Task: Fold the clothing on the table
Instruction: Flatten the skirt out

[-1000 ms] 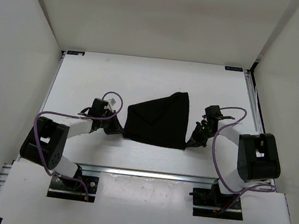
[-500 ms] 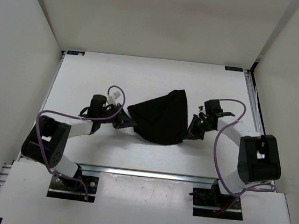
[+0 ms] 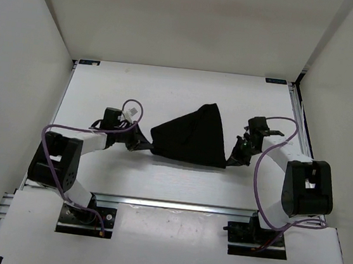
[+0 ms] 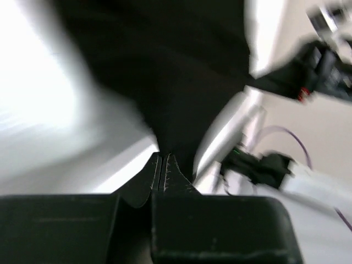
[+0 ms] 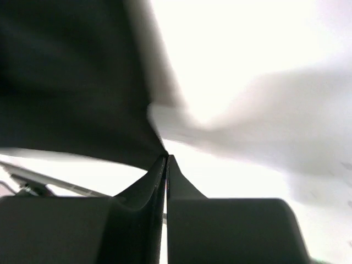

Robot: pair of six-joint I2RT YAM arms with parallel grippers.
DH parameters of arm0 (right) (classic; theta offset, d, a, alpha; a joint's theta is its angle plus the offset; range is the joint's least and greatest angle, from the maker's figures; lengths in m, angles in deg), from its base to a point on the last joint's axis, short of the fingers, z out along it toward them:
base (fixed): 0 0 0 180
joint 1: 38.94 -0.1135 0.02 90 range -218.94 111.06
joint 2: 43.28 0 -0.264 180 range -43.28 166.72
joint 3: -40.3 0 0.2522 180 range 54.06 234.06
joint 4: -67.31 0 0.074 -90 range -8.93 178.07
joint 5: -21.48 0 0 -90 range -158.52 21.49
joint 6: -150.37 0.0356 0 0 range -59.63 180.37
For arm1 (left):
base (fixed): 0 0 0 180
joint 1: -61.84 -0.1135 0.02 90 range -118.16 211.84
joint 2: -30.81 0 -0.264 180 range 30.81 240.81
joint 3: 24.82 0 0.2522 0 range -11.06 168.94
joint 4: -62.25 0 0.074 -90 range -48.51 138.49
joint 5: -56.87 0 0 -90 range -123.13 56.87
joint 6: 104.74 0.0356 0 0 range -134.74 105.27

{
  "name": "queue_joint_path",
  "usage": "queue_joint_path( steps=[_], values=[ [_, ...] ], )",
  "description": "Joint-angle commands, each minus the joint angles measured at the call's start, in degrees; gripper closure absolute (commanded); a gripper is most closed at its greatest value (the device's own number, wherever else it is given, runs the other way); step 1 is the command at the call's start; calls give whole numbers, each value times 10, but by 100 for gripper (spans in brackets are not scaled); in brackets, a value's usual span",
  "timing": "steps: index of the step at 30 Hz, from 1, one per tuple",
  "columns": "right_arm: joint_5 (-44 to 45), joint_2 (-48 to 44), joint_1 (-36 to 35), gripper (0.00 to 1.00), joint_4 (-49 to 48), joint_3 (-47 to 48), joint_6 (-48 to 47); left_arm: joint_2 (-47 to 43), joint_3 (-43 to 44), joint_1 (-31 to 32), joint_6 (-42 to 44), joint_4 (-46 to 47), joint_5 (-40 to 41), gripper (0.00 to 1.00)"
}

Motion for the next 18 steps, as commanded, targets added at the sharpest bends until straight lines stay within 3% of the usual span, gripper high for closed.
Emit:
queue_joint_path(
  steps=[1,6,12,18],
  values=[
    [84,-14,7,100,73,-20,-19,-56,-8,-34,99,-149,97,100],
    [107,7,-14,100,80,-30,-19,-78,-16,-39,114,-182,143,100],
    [28,-14,-42,100,39,-10,-27,-75,-45,-20,69,-115,59,100],
    [20,0,-63,100,47,97,-50,-53,34,22,56,-116,83,100]
  ],
)
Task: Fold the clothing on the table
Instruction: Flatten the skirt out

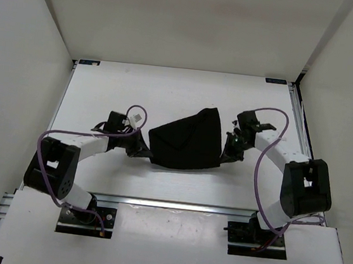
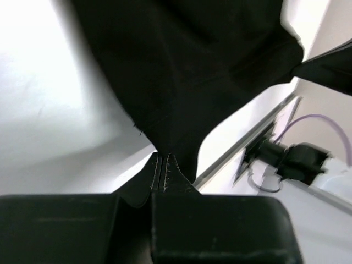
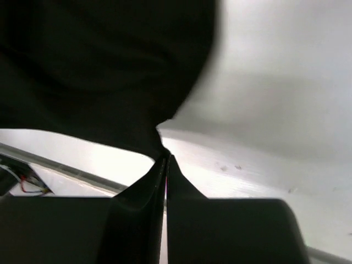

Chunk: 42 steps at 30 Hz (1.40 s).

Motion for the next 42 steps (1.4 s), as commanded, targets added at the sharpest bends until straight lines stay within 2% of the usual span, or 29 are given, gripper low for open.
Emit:
queue_joint_path(
  steps=[1,2,4,5,7,8,10,11,13,16,18,20,23,26,29,32,35,37,38,40,42],
  values=[
    [10,16,5,99,8,117,-35,26,97,0,-17,27,10,100],
    [32,38,7,99,12,170,-50,52,123,-4,-23,26,0,100],
    [79,70,15,100,40,275,-75,102,260,-10,-25,11,-8,100],
    [95,82,20,100,48,309,-79,128,299,-12,-26,1,-14,100],
    [134,97,25,100,66,446,-93,151,438,-17,-48,7,-28,100],
    [149,101,36,100,65,496,-98,159,465,-26,-70,23,-36,100],
    [153,81,40,100,48,528,-101,162,546,-37,-103,45,-65,100],
    [172,57,39,100,28,527,-102,160,555,-40,-115,56,-77,100],
    [176,11,30,100,-1,493,-104,125,532,-47,-138,85,-99,100],
    [177,-73,1,100,-45,400,-115,57,431,-53,-169,157,-139,100],
    [178,-135,-12,100,-51,345,-115,7,342,-57,-221,262,-167,100],
    [198,-203,-49,99,-59,273,-121,-58,223,-68,-324,378,-204,100],
    [247,-287,-97,100,-86,191,-116,-133,129,-78,-425,518,-222,100],
    [305,-380,-152,100,-92,149,-100,-186,103,-72,-467,575,-244,100],
    [329,-411,-160,100,-73,151,-96,-206,111,-76,-501,597,-237,100],
    [291,-380,-96,100,-61,172,-108,-191,139,-94,-499,586,-237,100],
    [169,-340,-2,100,-74,173,-108,-164,149,-103,-426,480,-224,100],
    [38,-292,99,100,-108,152,-87,-142,142,-103,-366,405,-199,100],
    [18,-264,123,100,-123,145,-80,-123,140,-98,-349,374,-190,100],
    [11,-220,127,100,-147,142,-82,-89,138,-91,-289,321,-158,100],
    [21,-174,109,100,-155,158,-88,-21,149,-78,-272,309,-137,100]
  ],
)
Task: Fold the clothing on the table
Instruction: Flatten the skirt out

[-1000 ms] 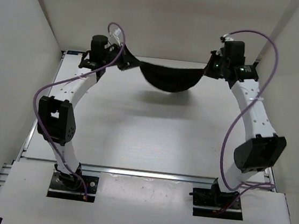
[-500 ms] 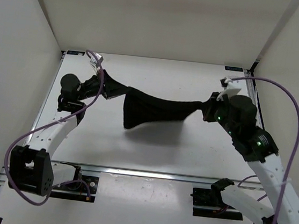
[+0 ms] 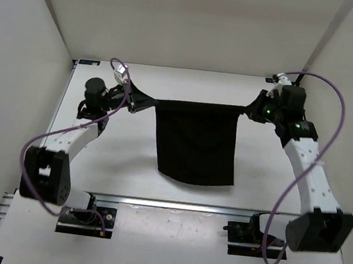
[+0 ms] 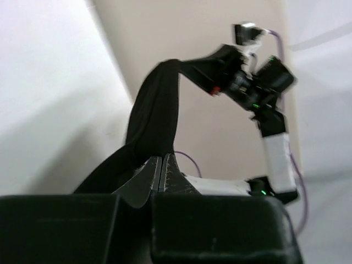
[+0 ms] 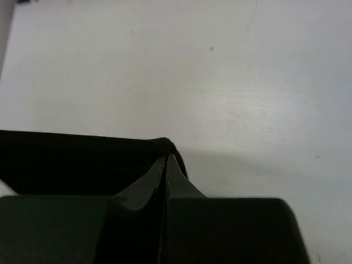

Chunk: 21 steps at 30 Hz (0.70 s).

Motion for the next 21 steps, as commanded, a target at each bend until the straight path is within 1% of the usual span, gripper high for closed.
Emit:
queue_joint_path(
  steps=[1,3,6,7,8,10,11,13,14,15,17,19,20,21],
  values=[
    [-7,76,8,100,-32,18,-21,68,19,4,71,-69,54,100],
    [2,116,-2,100,-30,51,-21,135,46,15,56,-47,57,100],
    [29,159,-10,99,-32,105,-34,197,116,19,30,-17,62,100],
    [44,161,-11,99,-40,124,-36,216,160,18,20,-14,65,100],
    [59,163,-14,99,-41,141,-40,225,181,17,19,-21,64,100],
    [75,165,-16,100,-44,169,-42,253,266,10,10,-28,64,100],
    [73,167,-18,100,-43,189,-41,258,285,9,6,-30,61,100],
    [84,155,-21,100,-52,195,-40,273,338,0,-11,-23,58,100],
    [89,145,-19,100,-73,181,-50,273,351,-3,-20,-17,57,100],
    [93,129,-24,100,-82,152,-51,272,352,-9,-25,-1,53,100],
    [68,105,-20,100,-117,110,-39,259,316,-17,-43,21,43,100],
    [42,86,-8,100,-112,64,-15,222,256,-19,-46,45,30,100],
    [27,82,-8,100,-97,51,-11,195,201,-18,-37,48,26,100],
    [14,71,-11,100,-78,31,-12,179,167,-19,-31,45,25,100]
  ],
)
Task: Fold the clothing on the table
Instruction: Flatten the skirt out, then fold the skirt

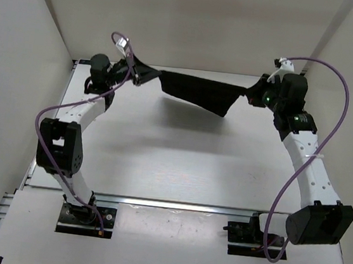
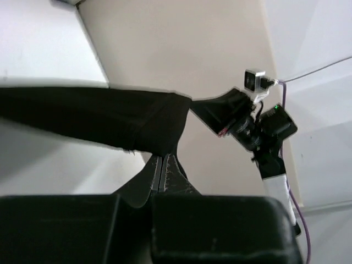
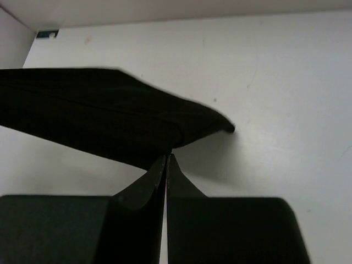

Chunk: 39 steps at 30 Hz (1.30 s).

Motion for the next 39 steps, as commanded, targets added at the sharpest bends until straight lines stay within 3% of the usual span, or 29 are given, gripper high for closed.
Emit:
queue_joint_path(
  steps=[1,3,6,11,15,20,32,39],
  values=[
    [-25,-21,6,100,22,-58,12,-82,-139,-13,9,12,-17,100],
    [-62,-40,0,100,71,-126,14,-142,-274,-16,21,0,-14,100],
    [-111,-71,-17,100,147,-197,18,-230,-406,-13,47,-48,-18,100],
    [-155,-145,-30,100,257,-274,41,-339,-531,49,64,-128,-8,100],
    [-180,-147,-21,100,326,-281,31,-394,-599,41,62,-169,13,100],
    [-210,-90,-19,100,290,-278,33,-369,-600,32,81,-212,43,100],
    [-184,119,-29,100,220,-98,2,-261,-441,-11,140,-293,100,100],
    [-179,195,-29,100,208,-47,-7,-213,-414,-16,151,-293,120,100]
  ],
)
